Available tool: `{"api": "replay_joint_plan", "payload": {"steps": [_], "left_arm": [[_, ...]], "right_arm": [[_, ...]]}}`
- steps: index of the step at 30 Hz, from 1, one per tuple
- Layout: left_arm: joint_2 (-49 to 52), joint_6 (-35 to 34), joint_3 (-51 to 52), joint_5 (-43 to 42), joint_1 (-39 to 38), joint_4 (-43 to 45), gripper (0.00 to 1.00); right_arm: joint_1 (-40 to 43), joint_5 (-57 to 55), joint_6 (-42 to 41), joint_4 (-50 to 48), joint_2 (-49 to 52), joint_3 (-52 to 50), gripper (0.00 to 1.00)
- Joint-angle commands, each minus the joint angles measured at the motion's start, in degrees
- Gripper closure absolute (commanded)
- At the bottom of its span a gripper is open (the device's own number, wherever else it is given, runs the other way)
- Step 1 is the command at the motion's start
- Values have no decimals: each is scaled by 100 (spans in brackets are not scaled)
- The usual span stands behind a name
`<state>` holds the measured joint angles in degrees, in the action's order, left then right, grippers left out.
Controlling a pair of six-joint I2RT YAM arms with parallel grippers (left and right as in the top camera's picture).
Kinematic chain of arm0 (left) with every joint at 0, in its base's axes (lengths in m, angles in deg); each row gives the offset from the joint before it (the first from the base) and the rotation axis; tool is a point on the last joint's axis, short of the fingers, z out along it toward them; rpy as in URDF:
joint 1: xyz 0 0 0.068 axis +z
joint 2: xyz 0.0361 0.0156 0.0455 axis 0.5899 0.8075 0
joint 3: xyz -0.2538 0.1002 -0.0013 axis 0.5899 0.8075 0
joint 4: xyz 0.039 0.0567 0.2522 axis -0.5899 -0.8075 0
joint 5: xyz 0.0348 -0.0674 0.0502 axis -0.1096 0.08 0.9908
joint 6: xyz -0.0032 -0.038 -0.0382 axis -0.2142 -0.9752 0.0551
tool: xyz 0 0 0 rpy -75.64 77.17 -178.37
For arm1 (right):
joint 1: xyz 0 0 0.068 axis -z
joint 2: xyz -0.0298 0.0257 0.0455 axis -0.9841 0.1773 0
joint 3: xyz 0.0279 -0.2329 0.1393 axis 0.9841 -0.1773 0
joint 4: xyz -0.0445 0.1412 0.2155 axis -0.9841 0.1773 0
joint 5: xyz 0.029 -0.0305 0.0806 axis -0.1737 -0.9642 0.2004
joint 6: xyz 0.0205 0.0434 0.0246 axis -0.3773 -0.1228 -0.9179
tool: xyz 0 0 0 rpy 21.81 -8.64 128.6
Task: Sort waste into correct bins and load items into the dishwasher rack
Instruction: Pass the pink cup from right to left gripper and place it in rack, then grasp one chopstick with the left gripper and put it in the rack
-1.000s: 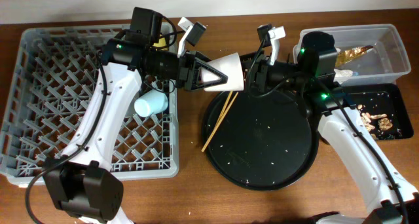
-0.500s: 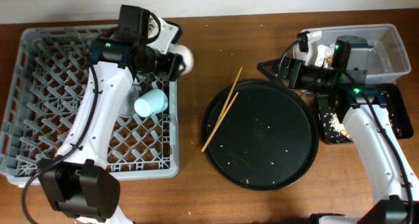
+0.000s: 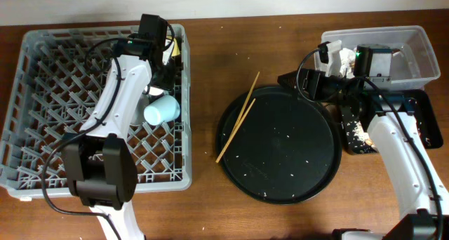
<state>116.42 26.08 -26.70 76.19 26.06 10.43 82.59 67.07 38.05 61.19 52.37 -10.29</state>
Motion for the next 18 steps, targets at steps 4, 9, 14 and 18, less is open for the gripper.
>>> {"api": "replay_joint_plan", "payload": {"steps": [4, 9, 14, 18], "left_arm": [[118, -109, -173, -199, 9, -138, 18], [118, -109, -173, -199, 9, 162, 4], [118, -133, -343, -197, 9, 225, 4], [118, -131, -1207, -197, 9, 210, 4]], "right_arm": [[17, -37, 81, 7, -13, 17, 11], [17, -39, 81, 24, -13, 17, 11], [17, -81, 83, 24, -13, 17, 11], [17, -81, 83, 33, -13, 17, 11]]}}
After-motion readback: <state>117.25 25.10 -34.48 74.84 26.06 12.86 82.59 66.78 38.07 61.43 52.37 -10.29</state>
